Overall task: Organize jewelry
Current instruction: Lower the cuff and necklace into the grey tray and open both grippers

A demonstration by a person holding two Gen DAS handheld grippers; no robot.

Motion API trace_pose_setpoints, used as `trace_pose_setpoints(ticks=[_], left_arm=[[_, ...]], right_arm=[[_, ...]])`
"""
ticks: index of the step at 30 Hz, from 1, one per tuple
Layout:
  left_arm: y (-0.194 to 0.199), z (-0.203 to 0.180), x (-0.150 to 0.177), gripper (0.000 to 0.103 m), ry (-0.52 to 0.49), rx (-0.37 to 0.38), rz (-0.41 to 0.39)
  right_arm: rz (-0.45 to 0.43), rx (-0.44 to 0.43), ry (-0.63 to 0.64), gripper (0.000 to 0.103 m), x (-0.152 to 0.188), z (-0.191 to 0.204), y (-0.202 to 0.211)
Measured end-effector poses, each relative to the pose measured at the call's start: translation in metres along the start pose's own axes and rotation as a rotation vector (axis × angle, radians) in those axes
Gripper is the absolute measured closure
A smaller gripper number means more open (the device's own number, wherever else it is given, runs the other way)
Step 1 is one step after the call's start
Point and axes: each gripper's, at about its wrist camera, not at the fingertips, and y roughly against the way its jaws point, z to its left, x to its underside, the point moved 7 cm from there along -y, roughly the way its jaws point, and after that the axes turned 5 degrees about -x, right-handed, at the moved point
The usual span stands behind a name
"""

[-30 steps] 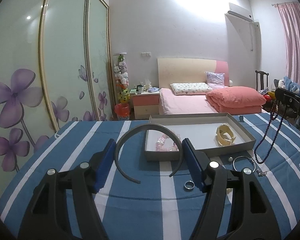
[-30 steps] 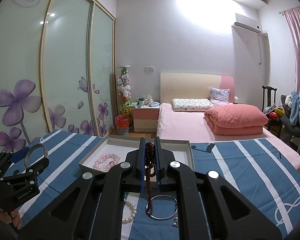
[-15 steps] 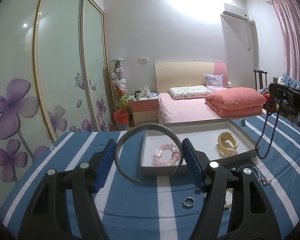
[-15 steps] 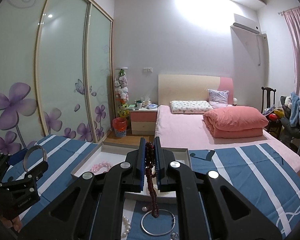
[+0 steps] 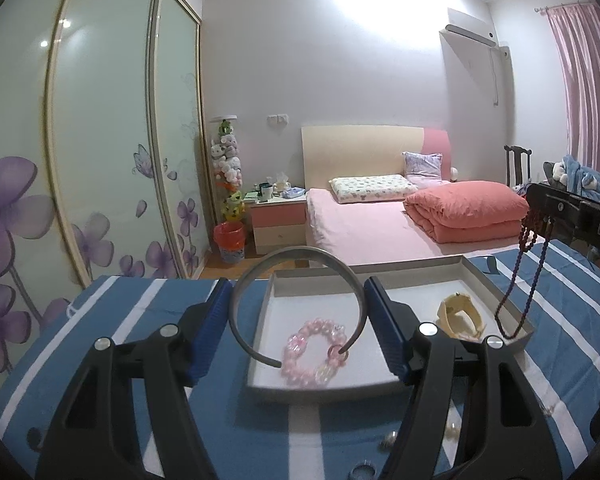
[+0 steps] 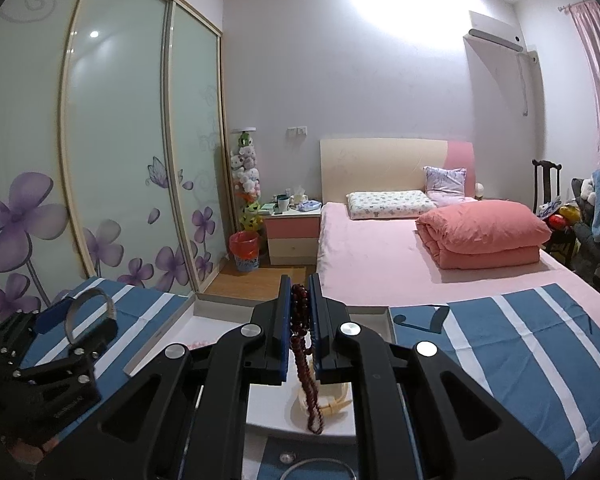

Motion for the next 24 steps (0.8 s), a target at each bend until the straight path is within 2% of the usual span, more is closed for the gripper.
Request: trace_pose_setpoints(ticks=[6,12,16,18,24], left_arm=[[-0.038,-0.014,0.003,0.037,0.007,0.030,0.038],[-0.076,-0.026,0.022,0.038,0.023,0.049,0.132],[-0.087,-0.030,0.029,0.038,0.015,0.055,0.150],[-0.089,-0.031,0.028,0.042,0.013,0.054,0.141],[-0.094,-0.034,0.032,0.042,0.016,0.065,0.147]], right_arm=[[0.030,-0.005,-0.010,0.094,0.008,-0.006,-0.023],[0.133,-0.012,-0.039,0.094,0.039,-0.014,-0.056],[0.174,-0.017,-0.044,0.094,0.051,-0.016,-0.064],[0.188,-0.022,-0.049,0.093,0.054,-0.017,-0.065],[0.203,-0.028,-0.069,0.091,0.056,-0.019,-0.066]])
